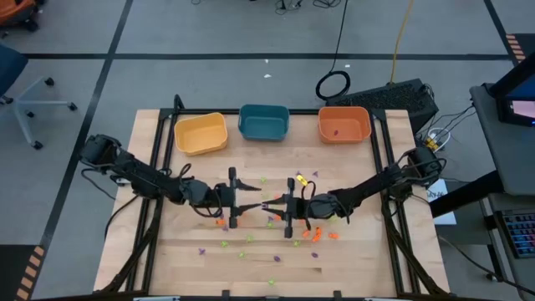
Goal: Sort Halloween decoration
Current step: Put the violet witch hat toy into the orange bin
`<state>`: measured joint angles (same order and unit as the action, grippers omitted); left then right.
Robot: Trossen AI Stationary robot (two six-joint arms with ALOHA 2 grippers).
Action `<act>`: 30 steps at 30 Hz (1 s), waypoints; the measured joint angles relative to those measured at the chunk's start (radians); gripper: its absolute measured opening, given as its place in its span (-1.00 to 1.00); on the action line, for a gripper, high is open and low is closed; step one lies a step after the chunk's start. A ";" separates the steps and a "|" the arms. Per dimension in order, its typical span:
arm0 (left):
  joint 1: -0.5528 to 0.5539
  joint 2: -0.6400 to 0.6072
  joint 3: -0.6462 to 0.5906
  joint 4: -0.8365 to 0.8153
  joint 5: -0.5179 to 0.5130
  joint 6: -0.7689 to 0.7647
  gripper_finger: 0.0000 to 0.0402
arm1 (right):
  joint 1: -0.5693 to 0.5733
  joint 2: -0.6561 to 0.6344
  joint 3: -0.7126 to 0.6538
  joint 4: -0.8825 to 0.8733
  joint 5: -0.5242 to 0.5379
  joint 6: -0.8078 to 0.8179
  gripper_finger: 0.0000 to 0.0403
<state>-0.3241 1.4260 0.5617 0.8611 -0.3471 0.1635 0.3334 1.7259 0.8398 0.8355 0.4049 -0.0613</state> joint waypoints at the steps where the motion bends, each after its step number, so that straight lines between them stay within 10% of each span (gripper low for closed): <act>1: 0.000 -0.011 0.000 -0.016 -0.004 0.000 0.07 | 0.000 -0.019 0.000 -0.038 0.020 0.005 -0.81; 18: 0.004 -0.099 0.000 -0.228 -0.006 -0.028 -0.03 | -0.306 -0.453 0.000 -0.825 0.195 0.220 -0.81; 30: 0.004 -0.099 0.000 -0.312 -0.006 -0.029 -0.04 | -0.771 -0.518 0.000 -1.166 -0.030 0.260 -0.81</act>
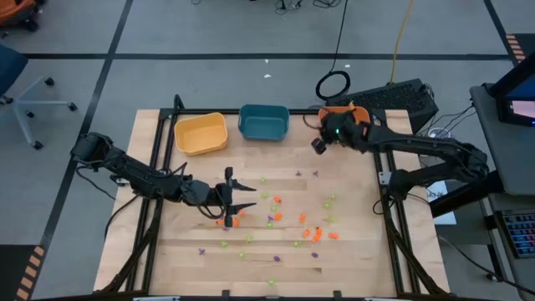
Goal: Sort Halloween decoration
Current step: Put the violet witch hat toy into the orange bin
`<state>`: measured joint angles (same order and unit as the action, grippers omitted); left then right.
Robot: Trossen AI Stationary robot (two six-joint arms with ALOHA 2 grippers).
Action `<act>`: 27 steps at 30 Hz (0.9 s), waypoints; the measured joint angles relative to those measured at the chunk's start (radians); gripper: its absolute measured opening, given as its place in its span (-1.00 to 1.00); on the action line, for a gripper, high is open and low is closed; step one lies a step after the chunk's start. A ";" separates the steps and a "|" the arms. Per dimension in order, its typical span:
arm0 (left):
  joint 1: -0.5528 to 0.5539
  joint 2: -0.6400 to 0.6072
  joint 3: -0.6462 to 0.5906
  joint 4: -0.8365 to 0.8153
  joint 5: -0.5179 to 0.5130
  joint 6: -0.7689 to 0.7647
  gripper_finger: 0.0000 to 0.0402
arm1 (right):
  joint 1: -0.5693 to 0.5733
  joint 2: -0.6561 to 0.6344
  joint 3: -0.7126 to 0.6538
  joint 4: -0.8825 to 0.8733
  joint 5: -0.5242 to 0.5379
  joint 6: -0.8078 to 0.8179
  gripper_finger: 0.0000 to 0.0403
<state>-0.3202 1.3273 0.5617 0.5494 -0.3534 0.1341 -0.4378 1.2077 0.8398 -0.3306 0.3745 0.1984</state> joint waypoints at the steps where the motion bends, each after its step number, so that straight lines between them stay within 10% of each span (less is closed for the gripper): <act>1: 0.000 0.000 0.000 -0.002 0.000 0.000 -0.04 | -0.029 0.004 0.000 -0.008 -0.018 -0.001 -0.81; 27: 0.000 0.000 0.000 -0.018 0.000 -0.002 -0.04 | -0.336 0.260 0.000 -0.078 -0.093 -0.002 -0.63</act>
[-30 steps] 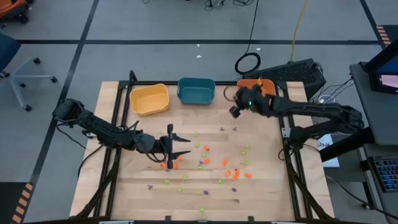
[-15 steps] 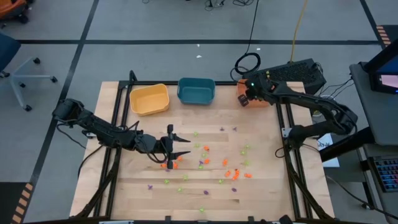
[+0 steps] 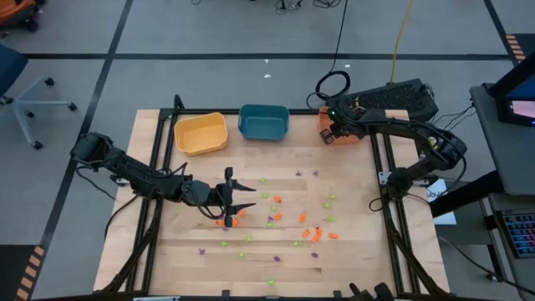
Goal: Sort Halloween decoration
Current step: Put the violet witch hat toy into the orange bin, then put the green spider toy into the blue bin
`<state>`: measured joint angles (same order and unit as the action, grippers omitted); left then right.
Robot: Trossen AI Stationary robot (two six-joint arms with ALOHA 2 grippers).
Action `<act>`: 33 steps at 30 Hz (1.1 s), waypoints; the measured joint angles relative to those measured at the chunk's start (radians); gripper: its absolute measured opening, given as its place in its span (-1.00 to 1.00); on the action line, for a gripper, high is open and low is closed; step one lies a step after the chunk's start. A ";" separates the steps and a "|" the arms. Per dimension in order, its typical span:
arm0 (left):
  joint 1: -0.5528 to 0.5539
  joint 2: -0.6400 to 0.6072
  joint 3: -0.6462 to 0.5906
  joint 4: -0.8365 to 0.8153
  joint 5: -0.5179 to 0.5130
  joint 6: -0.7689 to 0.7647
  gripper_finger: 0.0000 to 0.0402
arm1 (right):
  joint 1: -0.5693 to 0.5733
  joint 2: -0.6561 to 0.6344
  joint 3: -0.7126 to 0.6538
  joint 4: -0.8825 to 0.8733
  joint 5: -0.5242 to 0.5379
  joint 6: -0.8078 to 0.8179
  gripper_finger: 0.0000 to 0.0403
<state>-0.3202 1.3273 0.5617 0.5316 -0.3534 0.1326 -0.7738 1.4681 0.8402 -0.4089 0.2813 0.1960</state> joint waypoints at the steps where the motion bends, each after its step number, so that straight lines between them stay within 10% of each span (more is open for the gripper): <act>1: 0.000 0.000 0.000 0.000 0.000 0.000 -0.04 | -0.001 0.000 0.000 0.000 0.000 0.002 -0.60; 16: 0.000 0.000 0.000 -0.031 0.000 -0.023 -0.04 | 0.119 -0.244 0.000 -0.104 0.002 0.060 -0.14; 33: 0.000 0.000 0.000 -0.308 -0.148 -0.283 -0.04 | 0.859 -0.393 -0.001 -0.106 0.195 0.203 -0.14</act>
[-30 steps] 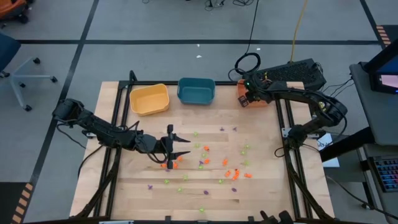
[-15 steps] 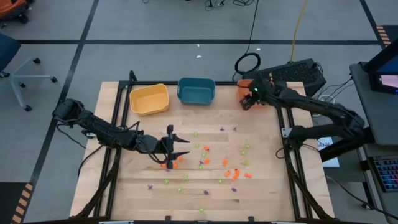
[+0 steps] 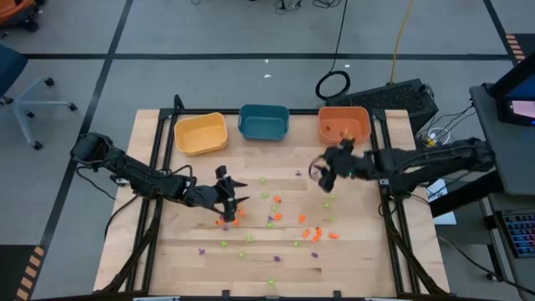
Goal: Sort Halloween decoration
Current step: Put the green spider toy into the blue bin
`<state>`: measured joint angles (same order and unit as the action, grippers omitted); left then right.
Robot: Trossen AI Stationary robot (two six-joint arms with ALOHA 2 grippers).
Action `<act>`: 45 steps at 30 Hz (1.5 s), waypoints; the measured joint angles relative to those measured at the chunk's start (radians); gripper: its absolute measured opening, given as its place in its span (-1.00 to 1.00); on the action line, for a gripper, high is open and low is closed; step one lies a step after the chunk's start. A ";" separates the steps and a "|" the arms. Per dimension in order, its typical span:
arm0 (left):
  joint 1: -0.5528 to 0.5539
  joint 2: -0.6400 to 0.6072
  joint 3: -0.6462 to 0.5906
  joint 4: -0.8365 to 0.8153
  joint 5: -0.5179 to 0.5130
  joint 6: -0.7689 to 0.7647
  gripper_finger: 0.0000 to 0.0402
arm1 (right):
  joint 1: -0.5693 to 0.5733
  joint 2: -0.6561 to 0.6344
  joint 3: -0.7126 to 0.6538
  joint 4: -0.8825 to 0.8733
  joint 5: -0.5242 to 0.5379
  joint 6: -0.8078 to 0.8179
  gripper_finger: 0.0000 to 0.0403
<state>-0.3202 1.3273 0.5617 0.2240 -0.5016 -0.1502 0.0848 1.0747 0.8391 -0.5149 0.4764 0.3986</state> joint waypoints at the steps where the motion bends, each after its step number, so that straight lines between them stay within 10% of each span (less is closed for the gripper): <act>1: -0.002 0.000 0.000 -0.032 0.000 -0.023 -0.04 | 0.035 0.012 0.000 0.008 0.008 0.005 -0.14; 16: -0.113 0.000 0.000 -0.434 0.024 -0.117 -0.04 | 0.415 0.356 0.000 0.382 0.024 -0.111 -0.15; 34: -0.130 0.005 0.000 -0.674 0.027 -0.284 -0.06 | 0.433 0.506 0.000 0.555 0.022 -0.176 -0.15; 45: -0.133 0.089 0.000 -0.700 0.015 -0.248 -0.54 | 0.433 0.506 0.000 0.556 0.021 -0.150 -0.15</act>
<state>-0.4534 1.4160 0.5617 -0.4758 -0.4866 -0.3982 0.5182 1.5810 0.8391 0.0406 0.4976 0.2489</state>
